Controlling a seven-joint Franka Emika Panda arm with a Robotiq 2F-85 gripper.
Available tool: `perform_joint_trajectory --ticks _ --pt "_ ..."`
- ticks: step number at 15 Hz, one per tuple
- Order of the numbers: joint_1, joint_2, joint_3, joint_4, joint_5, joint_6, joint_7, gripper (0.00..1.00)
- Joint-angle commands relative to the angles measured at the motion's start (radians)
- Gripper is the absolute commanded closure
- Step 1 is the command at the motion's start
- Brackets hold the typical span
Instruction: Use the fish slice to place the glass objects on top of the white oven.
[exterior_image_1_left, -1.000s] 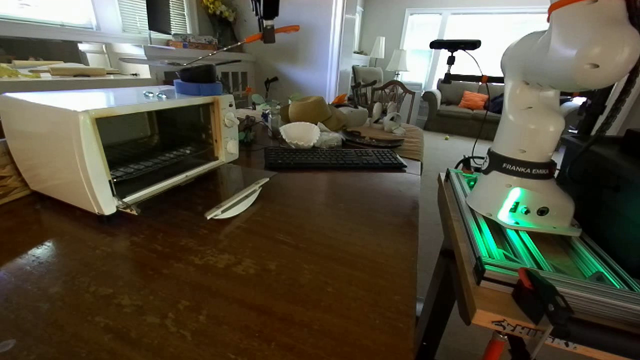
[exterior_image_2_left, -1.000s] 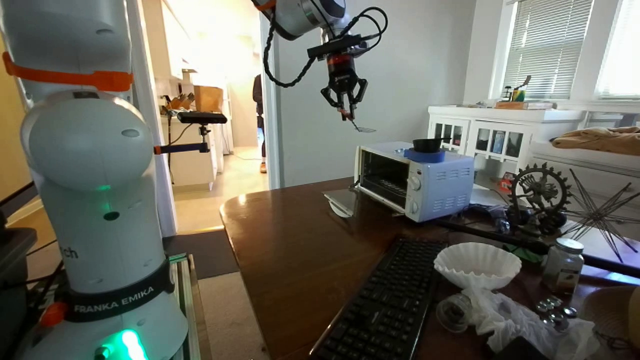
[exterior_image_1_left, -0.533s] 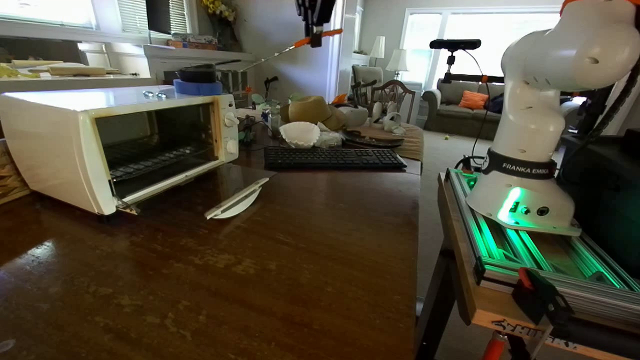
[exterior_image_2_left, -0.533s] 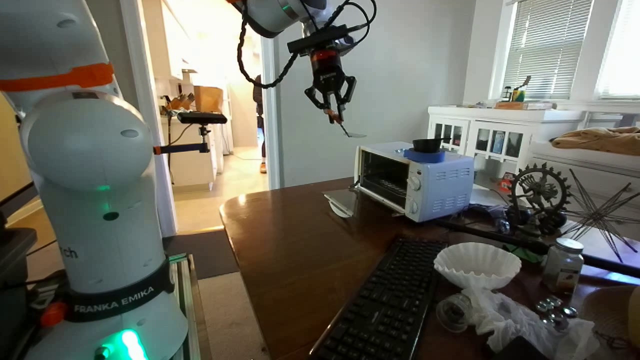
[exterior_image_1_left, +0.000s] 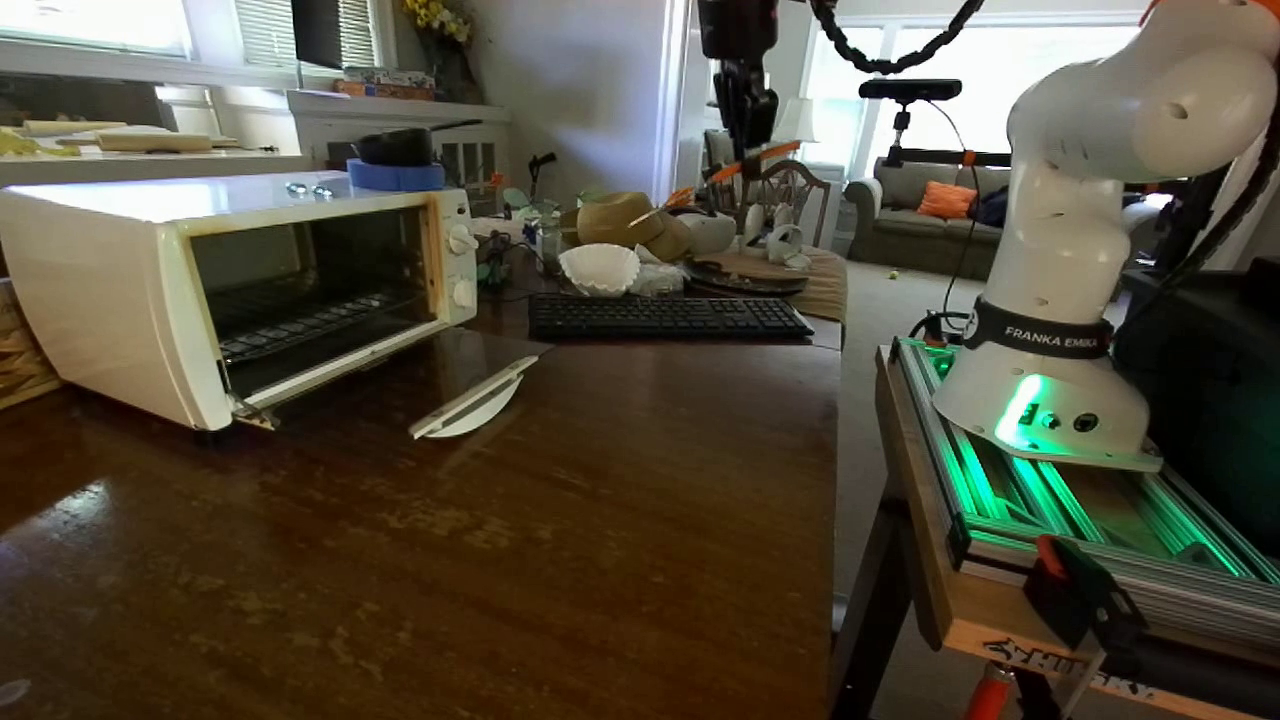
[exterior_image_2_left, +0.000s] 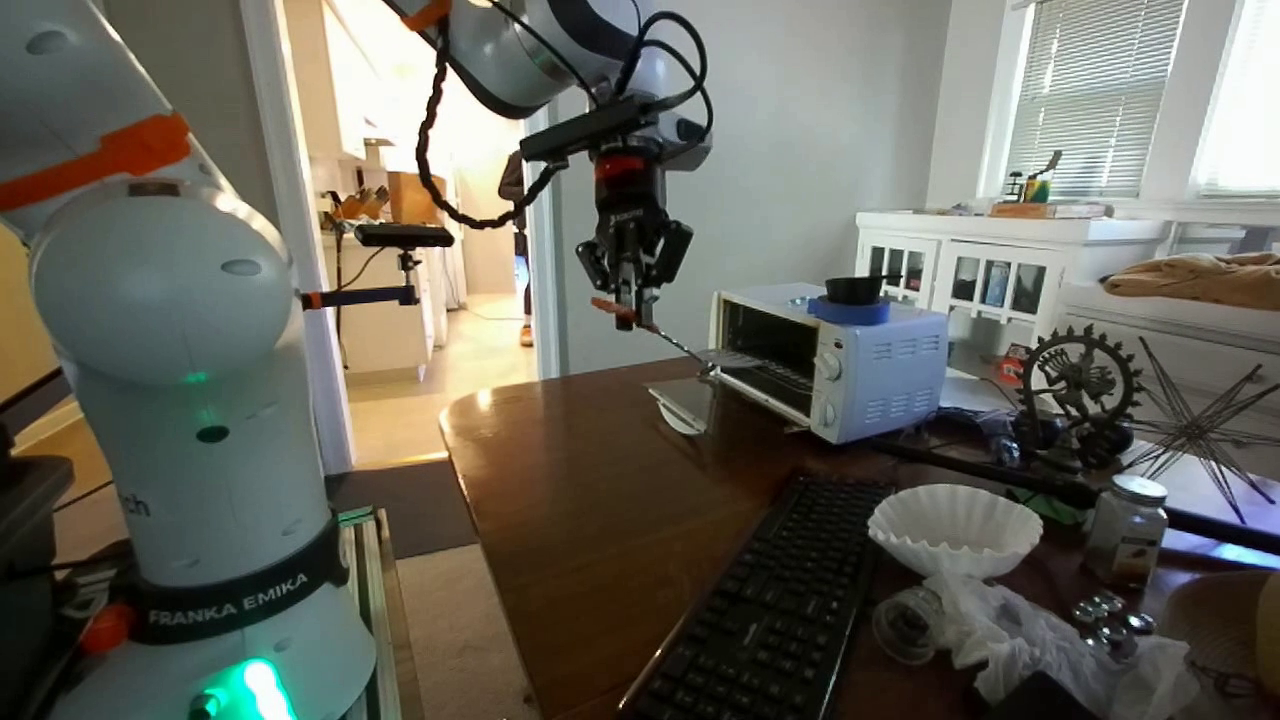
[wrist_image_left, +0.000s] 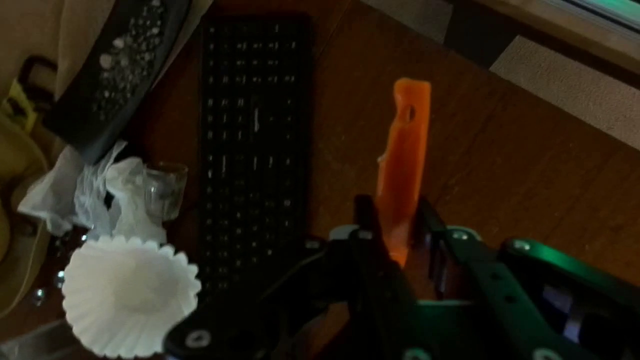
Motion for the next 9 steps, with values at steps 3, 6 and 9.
perform_joint_trajectory --ticks 3,6,9 --pt "-0.063 0.045 -0.018 -0.136 0.056 0.138 0.199 0.94" --pt "-0.085 0.121 -0.015 -0.157 0.070 0.253 0.255 0.94" --pt "-0.102 0.212 0.005 -0.147 0.043 0.372 0.324 0.94"
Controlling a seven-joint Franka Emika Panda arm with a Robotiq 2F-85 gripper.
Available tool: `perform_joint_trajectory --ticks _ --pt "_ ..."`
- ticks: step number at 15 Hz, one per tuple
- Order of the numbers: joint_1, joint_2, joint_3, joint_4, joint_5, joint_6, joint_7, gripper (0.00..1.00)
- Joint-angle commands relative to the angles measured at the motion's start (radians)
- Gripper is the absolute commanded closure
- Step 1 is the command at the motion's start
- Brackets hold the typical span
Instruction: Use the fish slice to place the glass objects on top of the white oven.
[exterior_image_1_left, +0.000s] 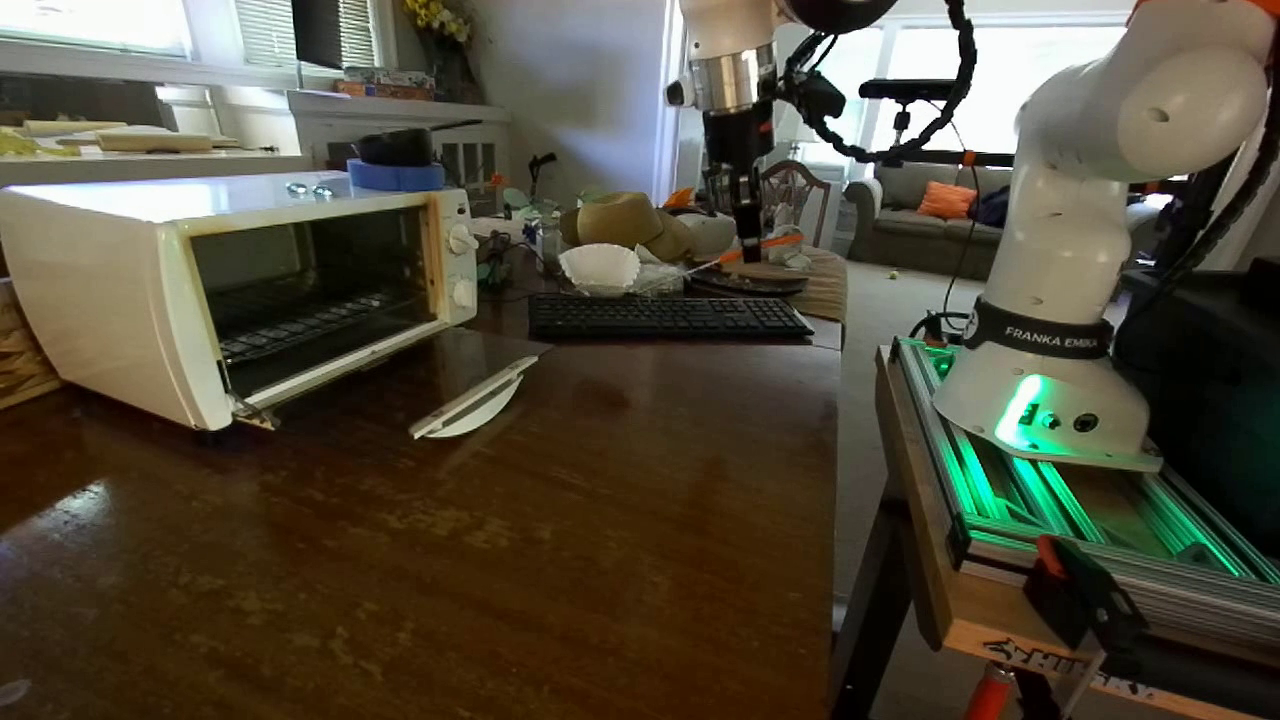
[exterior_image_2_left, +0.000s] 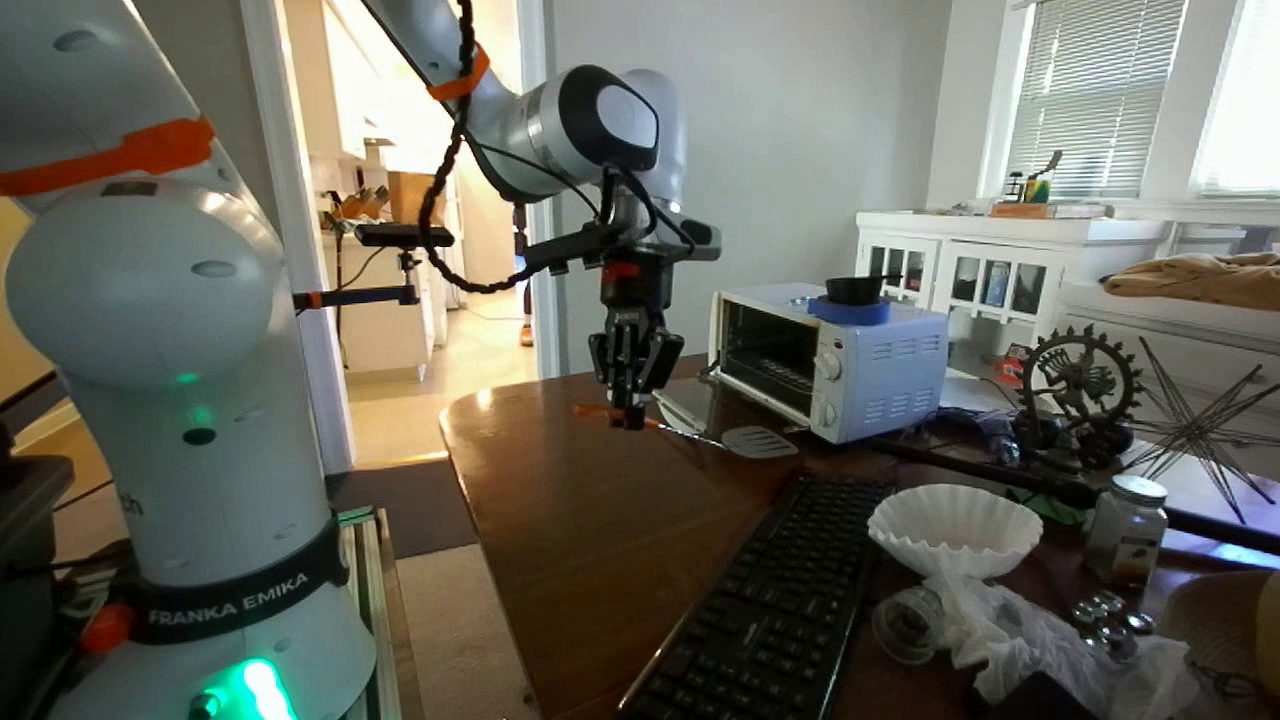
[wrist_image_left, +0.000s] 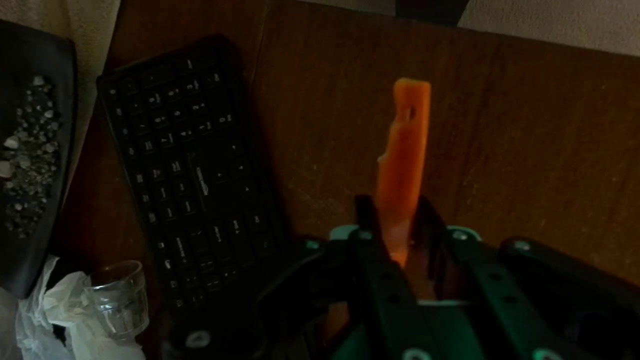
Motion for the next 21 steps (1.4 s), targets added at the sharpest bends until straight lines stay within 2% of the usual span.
perform_joint_trajectory --ticks 1,4,6,14,18,19,20,21 --pt "-0.018 0.123 0.025 0.022 -0.010 0.127 0.084 0.94" --pt "-0.011 0.188 0.048 0.047 -0.036 0.202 0.128 0.94" --pt "-0.011 0.222 0.071 0.066 -0.091 0.230 0.175 0.94" --pt "-0.001 0.311 0.083 0.101 -0.263 0.245 0.290 0.94" --pt "0.014 0.335 0.080 0.113 -0.290 0.243 0.304 0.94" --pt "0.018 0.339 0.079 0.114 -0.286 0.240 0.298 0.88" --pt "0.021 0.343 0.077 0.115 -0.282 0.239 0.296 0.53" --pt "0.023 0.347 0.076 0.115 -0.278 0.237 0.292 0.51"
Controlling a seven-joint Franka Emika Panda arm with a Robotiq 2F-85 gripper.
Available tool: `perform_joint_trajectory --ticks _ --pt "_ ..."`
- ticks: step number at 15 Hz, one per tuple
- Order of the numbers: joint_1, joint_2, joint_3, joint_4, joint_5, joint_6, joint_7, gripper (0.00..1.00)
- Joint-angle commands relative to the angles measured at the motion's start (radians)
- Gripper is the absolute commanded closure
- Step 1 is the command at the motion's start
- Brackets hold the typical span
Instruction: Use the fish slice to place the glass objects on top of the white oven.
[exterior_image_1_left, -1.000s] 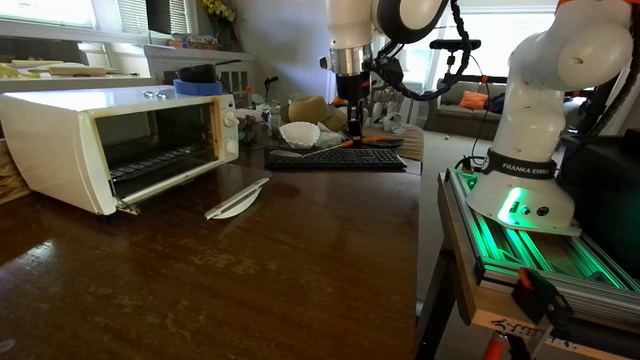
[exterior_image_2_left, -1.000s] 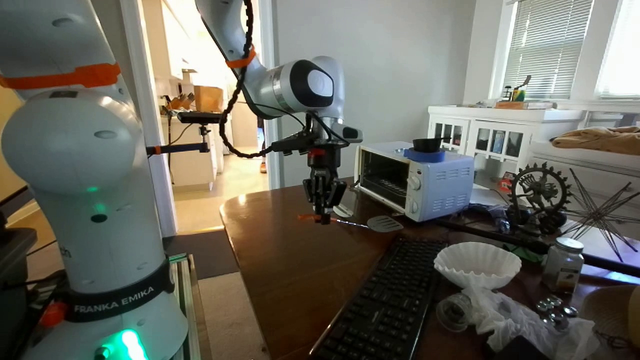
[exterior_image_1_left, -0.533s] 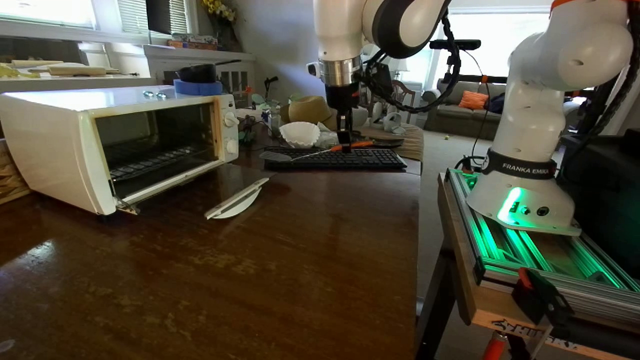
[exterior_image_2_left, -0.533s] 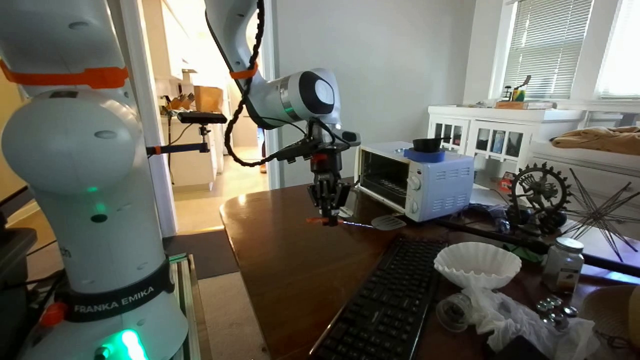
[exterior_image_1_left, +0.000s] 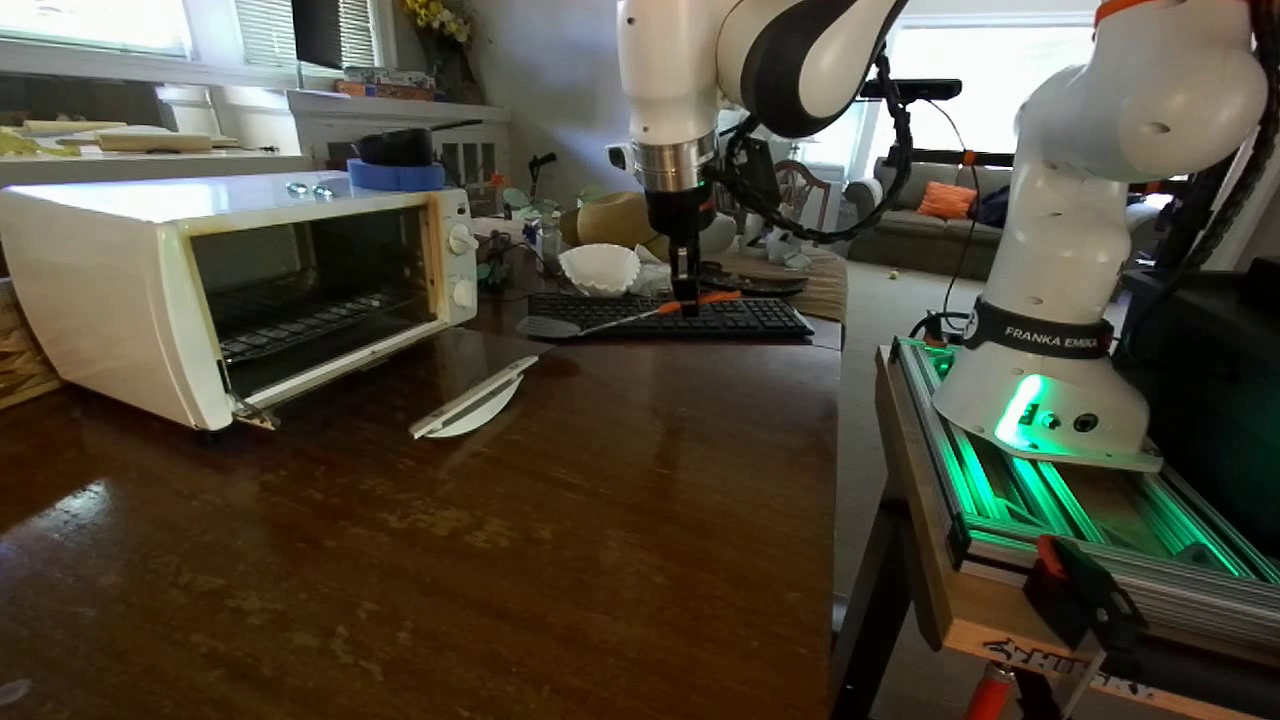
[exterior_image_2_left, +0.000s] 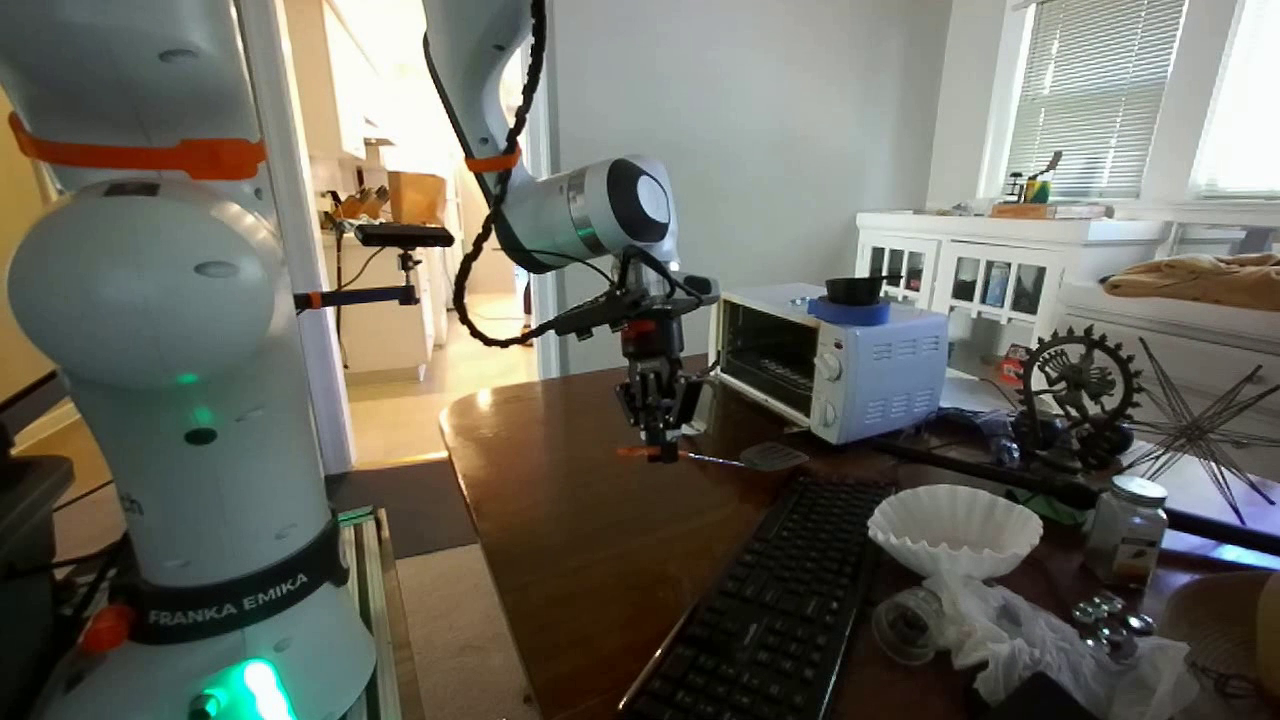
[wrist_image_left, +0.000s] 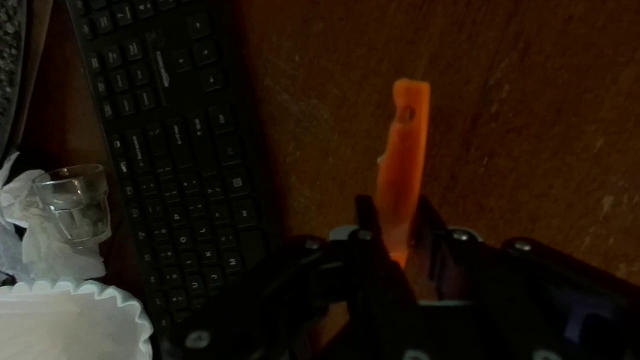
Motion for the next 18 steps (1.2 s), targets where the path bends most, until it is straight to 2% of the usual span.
perform_joint_trajectory --ticks 1,2,3,4,6,7,9,12,16,17,18 --pt "0.018 0.034 -0.011 0.009 -0.013 0.012 0.018 0.45" --pt "0.020 0.035 -0.013 0.007 -0.008 0.011 0.015 0.37" --pt "0.022 0.035 -0.014 0.006 -0.003 0.009 0.014 0.37" --pt "0.023 0.030 -0.016 0.005 0.012 0.006 0.003 0.31" --pt "0.024 0.002 -0.018 0.010 0.055 -0.028 -0.018 0.08" --pt "0.025 -0.024 -0.019 0.013 0.100 -0.064 -0.045 0.00" --pt "0.028 -0.093 -0.021 0.026 0.224 -0.182 -0.134 0.00" --pt "0.024 -0.212 -0.041 0.087 0.370 -0.422 -0.273 0.00" --pt "0.015 -0.300 -0.058 0.200 0.404 -0.656 -0.296 0.00" --pt "0.013 -0.270 -0.049 0.173 0.370 -0.583 -0.272 0.00" --pt "0.012 -0.292 -0.052 0.192 0.376 -0.623 -0.277 0.00"
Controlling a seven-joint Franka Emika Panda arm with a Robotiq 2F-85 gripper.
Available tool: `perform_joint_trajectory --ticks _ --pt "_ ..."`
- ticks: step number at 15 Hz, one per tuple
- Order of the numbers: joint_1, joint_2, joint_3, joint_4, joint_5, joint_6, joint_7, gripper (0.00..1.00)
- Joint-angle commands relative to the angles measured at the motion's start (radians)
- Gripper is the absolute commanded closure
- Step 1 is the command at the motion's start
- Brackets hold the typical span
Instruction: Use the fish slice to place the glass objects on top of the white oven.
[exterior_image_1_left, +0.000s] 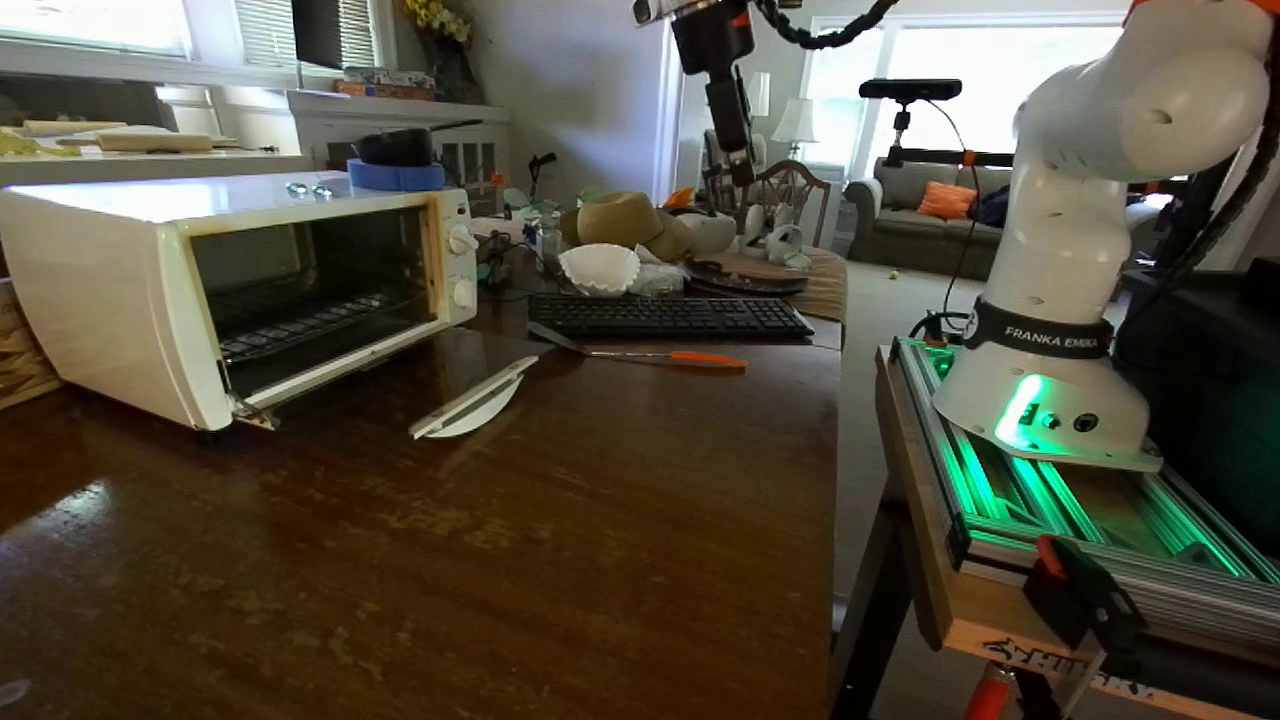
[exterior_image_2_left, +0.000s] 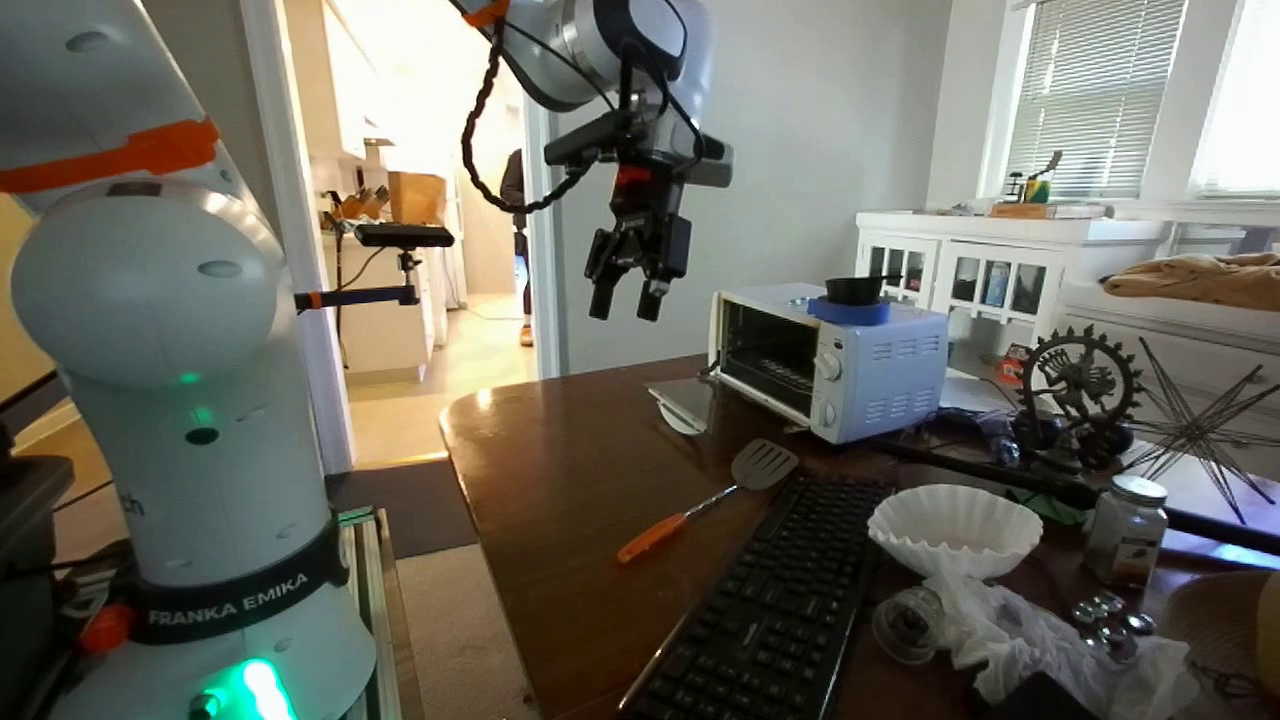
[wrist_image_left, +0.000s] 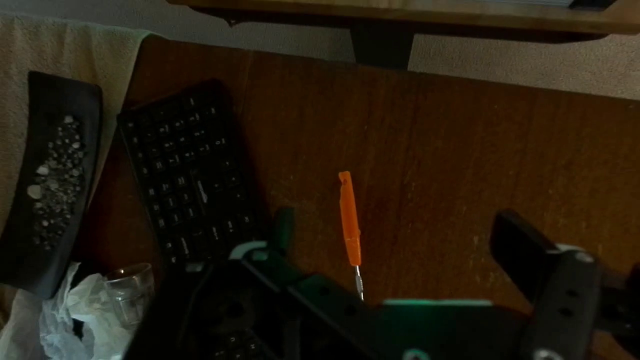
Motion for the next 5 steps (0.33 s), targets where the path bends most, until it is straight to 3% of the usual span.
perform_joint_trajectory --ticks 1,5 --pt "0.001 -0.012 -0.001 0.010 0.003 -0.018 -0.002 0.00" --pt "0.001 -0.009 -0.002 0.009 0.005 -0.021 -0.003 0.00"
